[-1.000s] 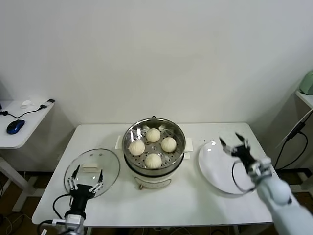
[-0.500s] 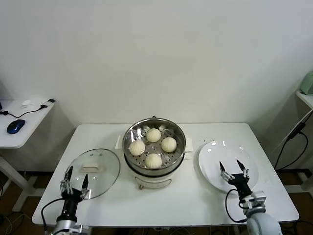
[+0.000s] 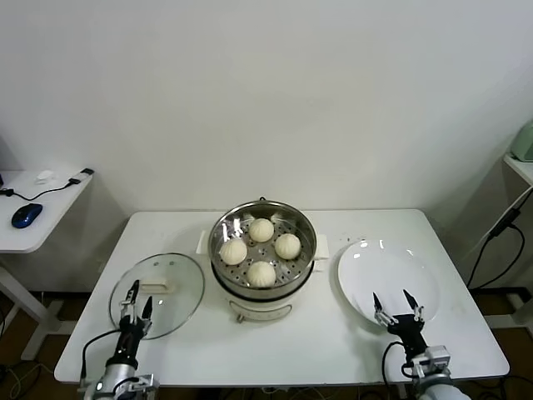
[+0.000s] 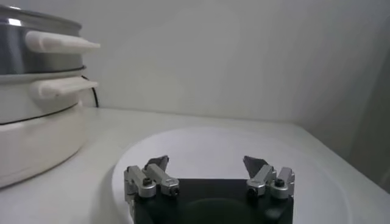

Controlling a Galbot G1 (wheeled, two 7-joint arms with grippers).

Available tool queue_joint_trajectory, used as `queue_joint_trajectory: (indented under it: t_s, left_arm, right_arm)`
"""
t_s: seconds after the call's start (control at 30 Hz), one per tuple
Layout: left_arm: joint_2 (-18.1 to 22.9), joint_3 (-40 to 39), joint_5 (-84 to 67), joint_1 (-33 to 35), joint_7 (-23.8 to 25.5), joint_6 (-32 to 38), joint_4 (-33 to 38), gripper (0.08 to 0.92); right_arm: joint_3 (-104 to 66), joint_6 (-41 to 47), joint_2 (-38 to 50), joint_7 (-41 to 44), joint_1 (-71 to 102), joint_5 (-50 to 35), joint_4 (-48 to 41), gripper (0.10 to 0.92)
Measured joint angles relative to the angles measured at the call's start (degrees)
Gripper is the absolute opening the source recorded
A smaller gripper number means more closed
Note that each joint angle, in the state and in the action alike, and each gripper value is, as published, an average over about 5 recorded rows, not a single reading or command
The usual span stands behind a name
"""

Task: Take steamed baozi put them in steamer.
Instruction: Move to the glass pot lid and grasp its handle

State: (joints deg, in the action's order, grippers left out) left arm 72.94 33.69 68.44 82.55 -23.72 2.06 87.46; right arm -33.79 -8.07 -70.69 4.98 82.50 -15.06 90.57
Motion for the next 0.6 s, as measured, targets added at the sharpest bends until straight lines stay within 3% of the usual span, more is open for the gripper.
queue_joint_trajectory:
  t_s: [0.6]
  left_arm:
    - [-0.26,-1.96,3.48,-9.32,2.67,-5.83,-8.42,0.818]
  right_arm:
    - [-1.72,-1.85,-1.18,-0.05,3.67,1.87,-0.49,0.823]
